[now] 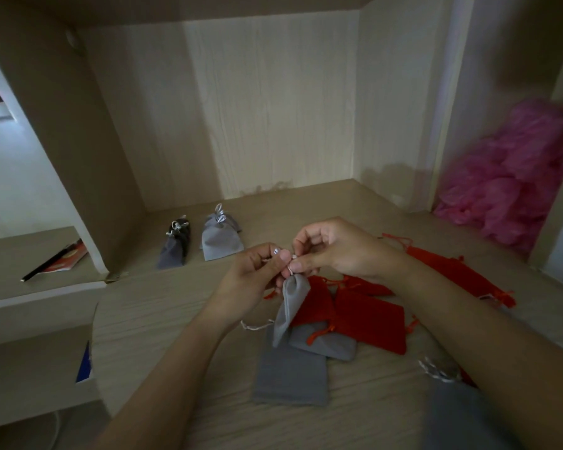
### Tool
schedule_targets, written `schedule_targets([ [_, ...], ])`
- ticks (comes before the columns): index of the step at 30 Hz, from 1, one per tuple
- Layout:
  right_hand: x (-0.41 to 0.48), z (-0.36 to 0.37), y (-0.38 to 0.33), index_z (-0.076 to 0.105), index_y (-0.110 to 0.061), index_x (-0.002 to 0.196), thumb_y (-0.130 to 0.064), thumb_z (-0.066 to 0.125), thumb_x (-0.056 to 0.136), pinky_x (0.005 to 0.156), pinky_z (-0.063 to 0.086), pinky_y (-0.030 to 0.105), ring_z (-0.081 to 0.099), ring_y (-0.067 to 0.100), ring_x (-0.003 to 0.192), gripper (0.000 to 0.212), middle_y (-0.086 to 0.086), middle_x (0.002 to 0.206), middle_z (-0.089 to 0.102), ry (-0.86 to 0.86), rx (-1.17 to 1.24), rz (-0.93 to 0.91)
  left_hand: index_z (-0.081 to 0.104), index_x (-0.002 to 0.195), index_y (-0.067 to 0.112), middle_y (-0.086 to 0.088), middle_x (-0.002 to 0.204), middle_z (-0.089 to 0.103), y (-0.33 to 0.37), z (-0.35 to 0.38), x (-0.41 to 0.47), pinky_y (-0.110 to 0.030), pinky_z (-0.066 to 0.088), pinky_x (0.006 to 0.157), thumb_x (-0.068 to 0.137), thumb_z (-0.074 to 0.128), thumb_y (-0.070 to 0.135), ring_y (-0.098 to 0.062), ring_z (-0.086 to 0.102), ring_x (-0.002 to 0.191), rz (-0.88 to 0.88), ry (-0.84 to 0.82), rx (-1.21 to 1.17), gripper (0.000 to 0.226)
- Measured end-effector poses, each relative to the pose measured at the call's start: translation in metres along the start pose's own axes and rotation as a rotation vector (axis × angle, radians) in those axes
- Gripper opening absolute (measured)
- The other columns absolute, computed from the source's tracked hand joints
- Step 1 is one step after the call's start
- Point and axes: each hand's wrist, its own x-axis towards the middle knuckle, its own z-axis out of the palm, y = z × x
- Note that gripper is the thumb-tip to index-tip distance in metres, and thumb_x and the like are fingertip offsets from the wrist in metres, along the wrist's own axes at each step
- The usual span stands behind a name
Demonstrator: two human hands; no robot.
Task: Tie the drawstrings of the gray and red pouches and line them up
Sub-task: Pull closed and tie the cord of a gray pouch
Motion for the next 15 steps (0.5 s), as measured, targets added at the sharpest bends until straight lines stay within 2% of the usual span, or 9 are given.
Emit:
schedule_targets([
  [6, 0.005, 0.004, -0.003, 0.059, -0.012, 0.072, 0.005, 0.072, 0.076, 0.055, 0.047, 0.016, 0.053, 0.004, 0.052, 0.022, 0.003, 0.060, 0.059, 0.132, -0.022, -0.101, 0.063, 0.076, 0.001, 0.005, 0.055, 0.060, 0.001, 0.005, 0.002, -0.015, 0.043, 0.049, 0.090, 0.050, 0.002, -0.004, 0.049, 0.047, 0.103, 0.197, -0.069, 0.018],
  [10, 0.005, 0.004, -0.007, 0.059, -0.013, 0.073, 0.005, 0.071, 0.078, 0.055, 0.047, 0.015, 0.053, 0.002, 0.052, 0.022, -0.001, 0.060, 0.058, 0.132, -0.019, -0.117, 0.062, 0.076, 0.002, 0.005, 0.056, 0.060, 0.001, 0.006, 0.001, -0.016, 0.042, 0.050, 0.089, 0.052, 0.005, -0.005, 0.047, 0.047, 0.137, 0.223, -0.063, 0.017],
  [13, 0.003, 0.006, -0.012, 0.058, -0.011, 0.074, 0.004, 0.070, 0.079, 0.055, 0.046, 0.014, 0.053, 0.001, 0.051, 0.020, 0.001, 0.061, 0.058, 0.120, -0.002, -0.117, 0.058, 0.074, 0.003, 0.005, 0.054, 0.055, 0.003, 0.006, 0.000, -0.015, 0.036, 0.047, 0.090, 0.050, 0.010, -0.005, 0.041, 0.046, 0.144, 0.220, -0.101, 0.019],
  [15, 0.003, 0.008, -0.013, 0.058, -0.012, 0.074, 0.003, 0.070, 0.080, 0.055, 0.046, 0.015, 0.053, 0.003, 0.052, 0.019, 0.000, 0.060, 0.058, 0.129, -0.003, -0.118, 0.055, 0.073, 0.002, 0.006, 0.053, 0.052, 0.003, 0.007, 0.000, -0.015, 0.033, 0.045, 0.093, 0.046, 0.007, -0.004, 0.037, 0.045, 0.136, 0.219, -0.136, 0.022],
])
